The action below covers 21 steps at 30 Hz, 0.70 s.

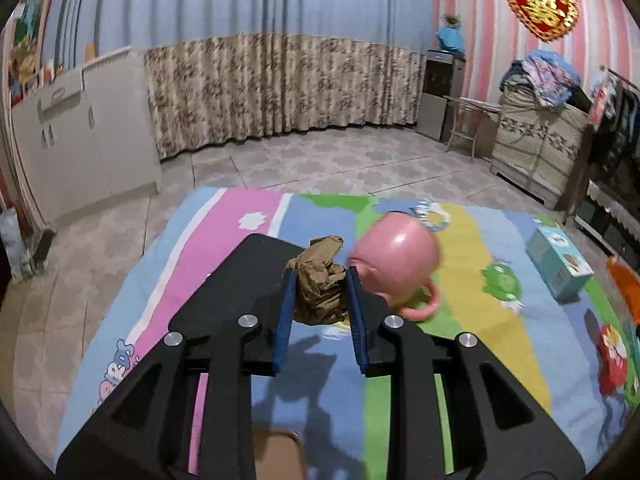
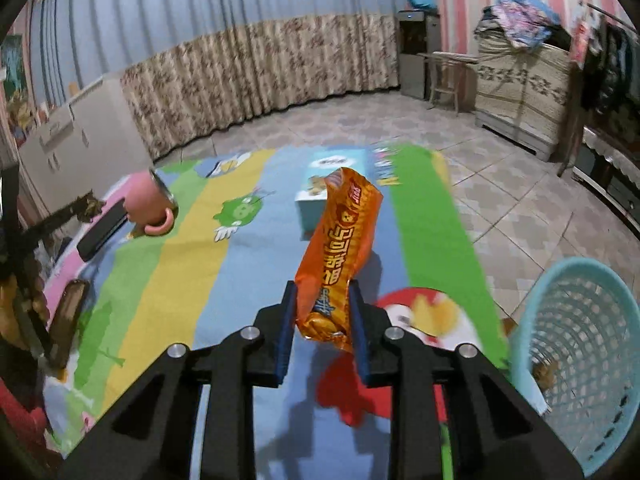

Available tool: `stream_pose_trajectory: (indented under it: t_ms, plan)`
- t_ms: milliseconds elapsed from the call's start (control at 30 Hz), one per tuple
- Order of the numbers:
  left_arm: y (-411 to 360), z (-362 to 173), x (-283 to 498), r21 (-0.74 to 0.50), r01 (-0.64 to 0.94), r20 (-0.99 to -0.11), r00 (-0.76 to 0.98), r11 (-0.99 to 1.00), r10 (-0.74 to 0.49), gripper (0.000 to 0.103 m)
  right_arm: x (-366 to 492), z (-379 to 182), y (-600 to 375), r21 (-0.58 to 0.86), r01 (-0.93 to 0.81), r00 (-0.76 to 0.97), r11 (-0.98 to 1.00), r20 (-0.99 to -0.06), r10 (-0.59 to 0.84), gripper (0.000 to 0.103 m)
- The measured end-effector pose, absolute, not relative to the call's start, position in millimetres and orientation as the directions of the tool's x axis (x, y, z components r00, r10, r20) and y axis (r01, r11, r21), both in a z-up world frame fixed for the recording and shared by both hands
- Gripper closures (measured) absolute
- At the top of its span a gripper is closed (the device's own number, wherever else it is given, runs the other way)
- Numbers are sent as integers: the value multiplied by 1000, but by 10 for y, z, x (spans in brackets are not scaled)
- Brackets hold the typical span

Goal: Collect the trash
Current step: 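Grasp the brown cloth with the left tool while the right tool grasps the orange snack packet, then carry the brown cloth and orange snack packet over the basket and release both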

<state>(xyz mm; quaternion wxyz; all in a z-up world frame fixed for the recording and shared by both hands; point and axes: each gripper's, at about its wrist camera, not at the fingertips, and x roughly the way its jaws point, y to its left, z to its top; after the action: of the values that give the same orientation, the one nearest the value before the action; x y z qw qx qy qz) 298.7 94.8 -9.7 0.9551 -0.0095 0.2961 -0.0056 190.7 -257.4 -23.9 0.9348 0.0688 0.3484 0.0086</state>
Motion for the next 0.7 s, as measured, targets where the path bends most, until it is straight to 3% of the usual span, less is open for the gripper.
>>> stream_pose_trajectory:
  t_ms: [433, 700]
  plan:
    - [-111, 160, 2233, -55, 171, -522, 835, 984, -174, 79, 1184, -49, -3420, 130, 191, 810, 973, -581, -81, 77]
    - [-979, 226, 1989, -33, 289, -510, 819, 957, -264, 79, 974, -16, -3944, 44, 318, 789, 947, -566, -239, 77]
